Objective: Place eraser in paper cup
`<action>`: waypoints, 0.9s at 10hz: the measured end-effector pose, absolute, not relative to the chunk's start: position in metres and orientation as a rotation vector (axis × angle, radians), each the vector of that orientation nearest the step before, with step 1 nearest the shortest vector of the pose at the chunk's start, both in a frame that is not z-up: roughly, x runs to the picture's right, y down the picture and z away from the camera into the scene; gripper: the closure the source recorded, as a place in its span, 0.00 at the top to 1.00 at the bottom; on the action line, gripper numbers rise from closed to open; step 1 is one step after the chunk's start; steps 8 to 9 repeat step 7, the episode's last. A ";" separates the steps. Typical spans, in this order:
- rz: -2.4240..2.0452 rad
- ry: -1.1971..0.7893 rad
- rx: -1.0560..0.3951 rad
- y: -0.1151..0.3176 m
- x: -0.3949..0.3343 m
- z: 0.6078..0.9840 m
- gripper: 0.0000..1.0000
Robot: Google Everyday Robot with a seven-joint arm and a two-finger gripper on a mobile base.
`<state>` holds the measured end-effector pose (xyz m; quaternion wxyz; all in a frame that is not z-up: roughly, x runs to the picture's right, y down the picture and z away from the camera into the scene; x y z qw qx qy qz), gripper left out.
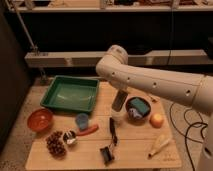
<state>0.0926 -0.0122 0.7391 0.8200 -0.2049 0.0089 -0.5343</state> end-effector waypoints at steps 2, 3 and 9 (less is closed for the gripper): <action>-1.135 0.024 -0.436 -0.013 0.094 0.740 0.19; -1.133 0.027 -0.435 -0.013 0.095 0.741 0.19; -1.138 0.033 -0.430 -0.012 0.098 0.744 0.19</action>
